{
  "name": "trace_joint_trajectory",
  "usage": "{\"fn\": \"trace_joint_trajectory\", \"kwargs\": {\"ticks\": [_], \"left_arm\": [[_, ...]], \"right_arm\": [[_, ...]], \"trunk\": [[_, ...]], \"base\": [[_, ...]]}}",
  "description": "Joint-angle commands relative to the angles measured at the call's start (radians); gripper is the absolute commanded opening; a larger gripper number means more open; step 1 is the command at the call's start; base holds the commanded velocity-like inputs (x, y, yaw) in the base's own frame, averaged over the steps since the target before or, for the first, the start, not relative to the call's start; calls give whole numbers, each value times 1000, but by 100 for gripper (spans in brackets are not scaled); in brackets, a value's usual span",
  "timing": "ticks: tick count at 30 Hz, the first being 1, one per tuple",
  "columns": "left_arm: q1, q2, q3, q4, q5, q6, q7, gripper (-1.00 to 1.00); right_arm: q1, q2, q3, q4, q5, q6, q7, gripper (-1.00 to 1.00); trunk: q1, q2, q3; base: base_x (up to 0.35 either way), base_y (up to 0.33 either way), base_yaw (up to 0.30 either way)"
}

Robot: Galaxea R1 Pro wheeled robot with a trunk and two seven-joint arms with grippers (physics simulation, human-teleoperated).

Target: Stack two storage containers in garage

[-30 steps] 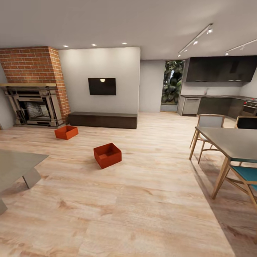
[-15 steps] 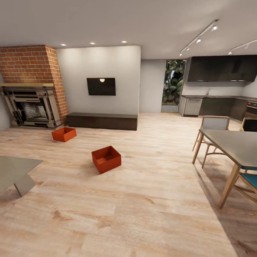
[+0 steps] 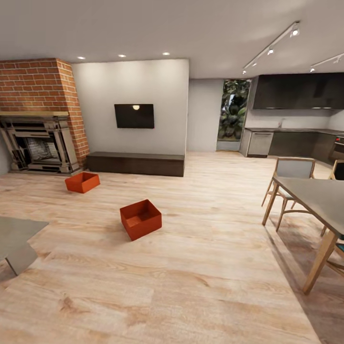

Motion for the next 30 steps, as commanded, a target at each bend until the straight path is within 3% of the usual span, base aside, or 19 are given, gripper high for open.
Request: {"fn": "trace_joint_trajectory", "kwargs": {"ticks": [1, 30], "left_arm": [[0, 0, 5, 0, 7, 0, 0, 100], [0, 0, 5, 0, 7, 0, 0, 100]], "right_arm": [[-1, 1, 9, 3, -10, -6, 0, 100], [-1, -1, 9, 3, -10, -6, 0, 100]], "trunk": [[1, 0, -1], [1, 0, -1]], "base": [[323, 0, 0], [323, 0, 0]]}}
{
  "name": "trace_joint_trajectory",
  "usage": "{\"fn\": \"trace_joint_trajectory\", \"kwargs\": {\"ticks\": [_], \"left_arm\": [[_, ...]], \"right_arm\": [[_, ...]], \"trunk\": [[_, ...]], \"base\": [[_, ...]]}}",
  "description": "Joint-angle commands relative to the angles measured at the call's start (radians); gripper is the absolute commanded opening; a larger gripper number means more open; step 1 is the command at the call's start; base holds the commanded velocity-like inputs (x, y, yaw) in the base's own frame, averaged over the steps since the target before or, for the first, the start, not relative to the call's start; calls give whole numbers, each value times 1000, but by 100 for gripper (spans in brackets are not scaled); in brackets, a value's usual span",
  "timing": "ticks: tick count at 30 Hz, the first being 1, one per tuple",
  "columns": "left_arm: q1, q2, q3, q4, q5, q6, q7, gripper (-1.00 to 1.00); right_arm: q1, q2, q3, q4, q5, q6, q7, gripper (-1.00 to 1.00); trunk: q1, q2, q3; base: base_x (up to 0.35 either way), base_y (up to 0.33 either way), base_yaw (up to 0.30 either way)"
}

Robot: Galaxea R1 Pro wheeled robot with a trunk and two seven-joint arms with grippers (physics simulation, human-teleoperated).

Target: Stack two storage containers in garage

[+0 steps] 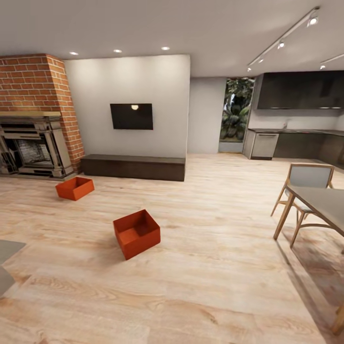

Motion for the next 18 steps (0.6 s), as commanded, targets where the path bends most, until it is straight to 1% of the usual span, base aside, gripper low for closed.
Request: {"fn": "trace_joint_trajectory", "kwargs": {"ticks": [1, 18], "left_arm": [[0, 0, 5, 0, 7, 0, 0, 100], [0, 0, 5, 0, 7, -2, 0, 100]], "right_arm": [[-1, 1, 9, 3, -10, -6, -1, 100], [-1, 2, 9, 3, -10, -5, -1, 100]], "trunk": [[1, 0, -1], [1, 0, -1]], "base": [[323, 0, 0], [323, 0, 0]]}}
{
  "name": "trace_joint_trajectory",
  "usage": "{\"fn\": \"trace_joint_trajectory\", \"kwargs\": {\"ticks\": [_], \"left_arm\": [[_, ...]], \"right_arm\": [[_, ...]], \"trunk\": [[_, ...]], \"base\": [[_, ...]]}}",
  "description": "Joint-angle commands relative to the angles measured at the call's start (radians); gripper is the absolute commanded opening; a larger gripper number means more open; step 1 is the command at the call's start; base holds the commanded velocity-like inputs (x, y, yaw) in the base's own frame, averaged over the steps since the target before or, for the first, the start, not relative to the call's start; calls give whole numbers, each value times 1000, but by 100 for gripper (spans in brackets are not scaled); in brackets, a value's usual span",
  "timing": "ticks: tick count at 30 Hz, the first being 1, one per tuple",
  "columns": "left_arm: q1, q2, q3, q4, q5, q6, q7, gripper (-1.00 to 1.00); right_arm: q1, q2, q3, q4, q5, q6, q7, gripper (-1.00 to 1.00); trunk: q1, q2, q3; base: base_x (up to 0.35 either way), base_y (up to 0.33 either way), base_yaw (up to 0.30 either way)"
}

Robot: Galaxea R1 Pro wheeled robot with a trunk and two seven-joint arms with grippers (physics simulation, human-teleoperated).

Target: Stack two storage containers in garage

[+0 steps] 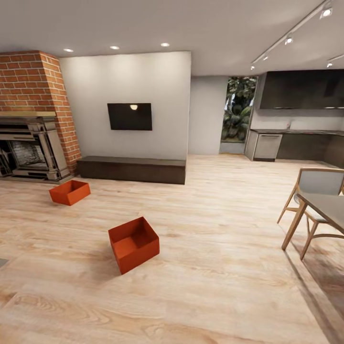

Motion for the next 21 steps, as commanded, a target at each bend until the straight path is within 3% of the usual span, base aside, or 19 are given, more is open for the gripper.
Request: {"fn": "trace_joint_trajectory", "kwargs": {"ticks": [1, 21], "left_arm": [[0, 0, 5, 0, 7, 0, 0, 100], [0, 0, 8, 0, 6, -11, 0, 100]], "right_arm": [[-1, 1, 9, 3, -10, -6, 0, 100], [-1, 2, 9, 3, -11, -6, 0, 100]], "trunk": [[1, 0, -1], [1, 0, -1]], "base": [[323, 0, 0], [323, 0, 0]]}}
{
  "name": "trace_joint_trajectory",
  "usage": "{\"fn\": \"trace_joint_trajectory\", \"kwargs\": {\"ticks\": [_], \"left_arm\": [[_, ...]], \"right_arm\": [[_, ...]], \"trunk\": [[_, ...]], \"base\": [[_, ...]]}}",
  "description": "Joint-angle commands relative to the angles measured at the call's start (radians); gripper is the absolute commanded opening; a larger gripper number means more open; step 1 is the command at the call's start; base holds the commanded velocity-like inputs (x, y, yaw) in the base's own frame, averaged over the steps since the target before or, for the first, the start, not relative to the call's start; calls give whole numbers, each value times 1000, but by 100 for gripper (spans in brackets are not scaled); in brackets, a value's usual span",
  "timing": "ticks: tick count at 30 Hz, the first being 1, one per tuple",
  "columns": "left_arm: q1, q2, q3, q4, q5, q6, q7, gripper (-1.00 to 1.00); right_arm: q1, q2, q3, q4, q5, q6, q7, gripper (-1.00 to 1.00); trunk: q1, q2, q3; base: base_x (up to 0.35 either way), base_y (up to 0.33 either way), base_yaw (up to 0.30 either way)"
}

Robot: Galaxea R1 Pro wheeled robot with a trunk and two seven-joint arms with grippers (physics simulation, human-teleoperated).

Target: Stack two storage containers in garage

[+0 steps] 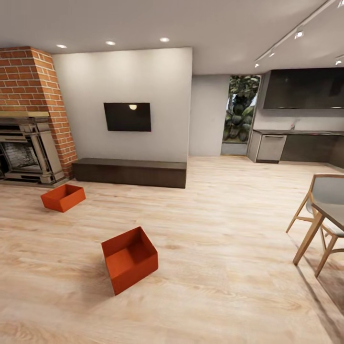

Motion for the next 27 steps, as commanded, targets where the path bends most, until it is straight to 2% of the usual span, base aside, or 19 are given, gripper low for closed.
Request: {"fn": "trace_joint_trajectory", "kwargs": {"ticks": [1, 27], "left_arm": [[0, 0, 5, 0, 7, -1, 0, 100], [0, 0, 7, 0, 6, -5, -1, 100]], "right_arm": [[-1, 1, 9, 3, -11, -6, 0, 100], [-1, 1, 8, 3, -11, -6, -1, 100]], "trunk": [[1, 0, -1], [1, 0, -1]], "base": [[323, 0, 0], [323, 0, 0]]}}
